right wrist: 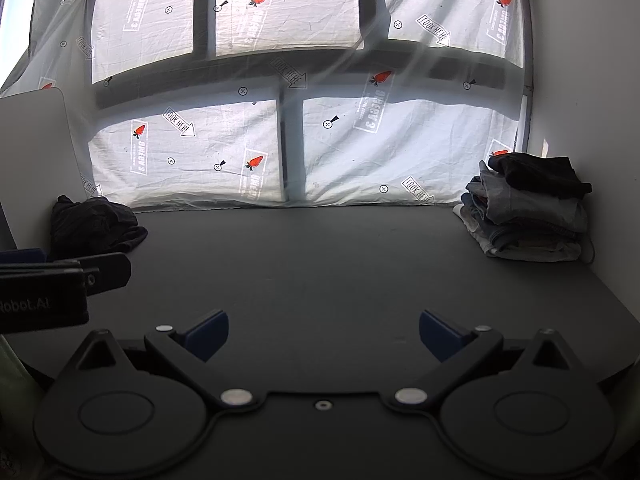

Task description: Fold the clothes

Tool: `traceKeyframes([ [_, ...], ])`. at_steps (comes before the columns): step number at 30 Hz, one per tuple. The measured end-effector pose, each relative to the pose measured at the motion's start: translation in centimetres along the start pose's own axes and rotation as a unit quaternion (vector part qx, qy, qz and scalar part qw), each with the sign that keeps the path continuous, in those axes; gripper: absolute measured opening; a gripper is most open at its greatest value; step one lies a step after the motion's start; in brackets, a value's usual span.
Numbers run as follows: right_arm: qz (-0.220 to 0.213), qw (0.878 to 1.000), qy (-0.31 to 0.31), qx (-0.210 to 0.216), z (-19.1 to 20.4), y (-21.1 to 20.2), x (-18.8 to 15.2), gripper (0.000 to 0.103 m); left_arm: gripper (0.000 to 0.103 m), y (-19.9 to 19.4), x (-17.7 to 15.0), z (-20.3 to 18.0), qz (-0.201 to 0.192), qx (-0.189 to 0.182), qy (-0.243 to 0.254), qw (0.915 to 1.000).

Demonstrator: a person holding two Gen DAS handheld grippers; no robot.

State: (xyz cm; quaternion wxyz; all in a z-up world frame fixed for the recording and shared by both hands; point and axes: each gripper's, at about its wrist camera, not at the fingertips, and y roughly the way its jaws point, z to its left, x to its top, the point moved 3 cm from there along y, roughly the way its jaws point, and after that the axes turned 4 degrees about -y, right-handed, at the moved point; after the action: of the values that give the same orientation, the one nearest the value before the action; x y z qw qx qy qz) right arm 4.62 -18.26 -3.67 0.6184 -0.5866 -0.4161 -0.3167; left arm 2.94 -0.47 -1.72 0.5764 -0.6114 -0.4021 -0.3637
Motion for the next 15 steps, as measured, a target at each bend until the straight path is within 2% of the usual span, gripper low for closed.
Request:
traceKeyframes([
  [15,0.002,1.000,-0.004,0.001,0.5,1.0,0.3,0.103,0.103,1.0,-0.1,0.7,0.006,0.003,-0.003,1.0000],
])
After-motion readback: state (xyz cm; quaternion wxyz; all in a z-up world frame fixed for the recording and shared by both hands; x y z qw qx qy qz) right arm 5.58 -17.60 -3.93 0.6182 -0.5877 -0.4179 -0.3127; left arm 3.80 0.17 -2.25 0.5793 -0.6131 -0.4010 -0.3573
